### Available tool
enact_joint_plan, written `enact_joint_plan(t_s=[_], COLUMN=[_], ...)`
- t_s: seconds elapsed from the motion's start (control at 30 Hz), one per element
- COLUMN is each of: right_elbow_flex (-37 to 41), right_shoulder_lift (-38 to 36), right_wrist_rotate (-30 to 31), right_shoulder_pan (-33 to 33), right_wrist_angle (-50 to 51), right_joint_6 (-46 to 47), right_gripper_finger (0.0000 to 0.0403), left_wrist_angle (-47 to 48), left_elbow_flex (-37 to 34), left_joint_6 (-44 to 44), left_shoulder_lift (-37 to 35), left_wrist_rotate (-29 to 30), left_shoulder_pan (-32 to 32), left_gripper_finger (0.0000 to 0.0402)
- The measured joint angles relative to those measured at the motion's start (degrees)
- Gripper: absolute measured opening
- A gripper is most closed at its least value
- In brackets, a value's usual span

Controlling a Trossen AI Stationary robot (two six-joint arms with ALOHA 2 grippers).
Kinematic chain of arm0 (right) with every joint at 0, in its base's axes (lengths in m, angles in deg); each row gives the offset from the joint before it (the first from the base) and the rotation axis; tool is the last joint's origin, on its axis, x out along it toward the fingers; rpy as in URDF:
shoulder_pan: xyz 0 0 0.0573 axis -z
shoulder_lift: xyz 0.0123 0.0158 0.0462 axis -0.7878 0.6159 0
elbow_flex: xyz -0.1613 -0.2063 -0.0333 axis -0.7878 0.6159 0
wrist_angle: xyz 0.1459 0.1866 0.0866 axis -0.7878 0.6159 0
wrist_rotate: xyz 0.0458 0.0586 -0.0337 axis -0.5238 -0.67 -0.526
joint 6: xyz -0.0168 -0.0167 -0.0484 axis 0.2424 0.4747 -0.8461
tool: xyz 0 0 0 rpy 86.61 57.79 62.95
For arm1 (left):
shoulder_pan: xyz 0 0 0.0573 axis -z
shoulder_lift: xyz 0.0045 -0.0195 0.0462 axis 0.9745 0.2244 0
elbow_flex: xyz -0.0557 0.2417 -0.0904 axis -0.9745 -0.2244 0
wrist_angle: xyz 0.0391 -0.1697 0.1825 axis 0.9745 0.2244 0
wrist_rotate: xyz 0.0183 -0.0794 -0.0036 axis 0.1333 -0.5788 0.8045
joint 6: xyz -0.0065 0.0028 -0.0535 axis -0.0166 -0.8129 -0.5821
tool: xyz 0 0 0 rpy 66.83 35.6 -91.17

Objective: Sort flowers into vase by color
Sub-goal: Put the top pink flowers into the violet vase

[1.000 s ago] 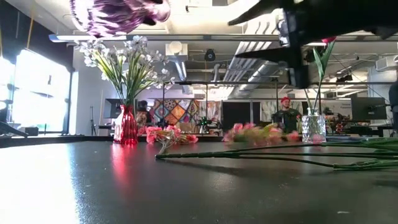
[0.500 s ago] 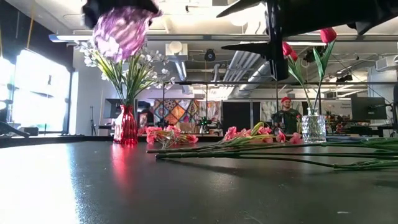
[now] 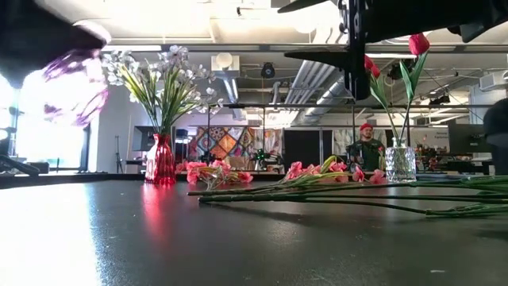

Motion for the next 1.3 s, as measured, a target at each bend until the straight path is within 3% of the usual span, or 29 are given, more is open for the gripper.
enact_joint_plan(t_s=[0.3,0.47,0.67,1.0,1.13,1.3], right_elbow_flex=[0.0,0.0,0.0,0.0,0.0,0.0], right_shoulder_lift=[0.0,0.0,0.0,0.0,0.0,0.0], right_wrist_rotate=[0.0,0.0,-0.8,-0.7,-0.7,-0.7], right_shoulder_pan=[0.1,0.1,-0.3,-0.7,-0.7,-0.7], right_wrist_angle=[0.1,0.2,0.3,0.3,0.3,0.3], right_joint_6=[-0.1,-0.1,2.1,3.6,3.6,3.6], right_gripper_finger=[0.0215,0.0215,0.0215,0.0215,0.0215,0.0215], left_wrist_angle=[-8.3,-18.6,-24.8,-25.9,-26.1,-26.0], left_elbow_flex=[-8.0,-12.2,-11.3,-10.2,-10.3,-10.3], left_joint_6=[2.8,2.4,5.6,5.5,6.1,6.8], left_shoulder_lift=[0.8,7.6,15.7,17.6,16.7,14.4], left_wrist_rotate=[0.4,0.6,0.6,-0.3,-1.5,-4.5], left_shoulder_pan=[8.7,10.7,10.7,11.2,11.7,12.5], left_gripper_finger=[0.0094,0.0094,0.0094,0.0108,0.0128,0.0181])
